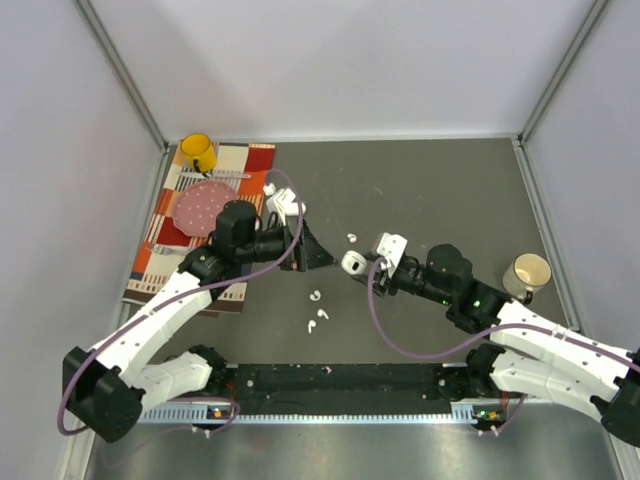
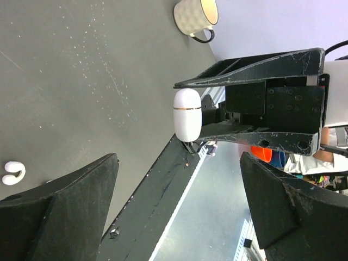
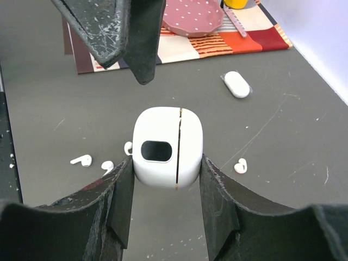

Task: Insert the wireless bluetooth earbuds into the charging case
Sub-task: Pick up the charging case at the center of the board.

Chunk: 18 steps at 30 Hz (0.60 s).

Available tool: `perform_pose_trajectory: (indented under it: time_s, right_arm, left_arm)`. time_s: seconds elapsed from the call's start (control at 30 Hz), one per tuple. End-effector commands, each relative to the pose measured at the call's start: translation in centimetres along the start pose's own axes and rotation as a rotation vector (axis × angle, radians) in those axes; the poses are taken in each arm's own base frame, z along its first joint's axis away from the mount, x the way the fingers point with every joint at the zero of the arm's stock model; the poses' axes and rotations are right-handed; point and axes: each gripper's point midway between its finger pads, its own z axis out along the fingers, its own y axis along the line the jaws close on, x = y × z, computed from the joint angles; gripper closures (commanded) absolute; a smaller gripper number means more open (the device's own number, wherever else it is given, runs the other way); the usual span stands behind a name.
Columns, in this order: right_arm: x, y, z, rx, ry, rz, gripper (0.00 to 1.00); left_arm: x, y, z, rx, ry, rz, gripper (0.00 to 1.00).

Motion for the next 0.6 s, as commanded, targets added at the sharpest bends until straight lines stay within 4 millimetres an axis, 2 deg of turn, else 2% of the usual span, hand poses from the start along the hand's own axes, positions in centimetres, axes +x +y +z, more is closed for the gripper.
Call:
perform_pose_trajectory:
  time_s: [0.0,0.2,0.57]
  right_arm:
    - [-4.0,-0.4,-0.2,0.0,-0.101,-0.055,1.0]
    - [-4.4,-0.6,-0.1,0.011,-0.11,-0.041,1.0]
    - [-4.4,-0.5,-0.3,0.015,-0.132,-0.022,1.0]
  left_arm:
    - [-1.3,-2.2,0.1,0.058,-0.014,0.065,0.02]
    - [-0.7,-1.9,1.3,0.026,-0.001,0.036,0.07]
    - [-0.9,-2.2,2.8,0.029,-0.026,0.026,0.12]
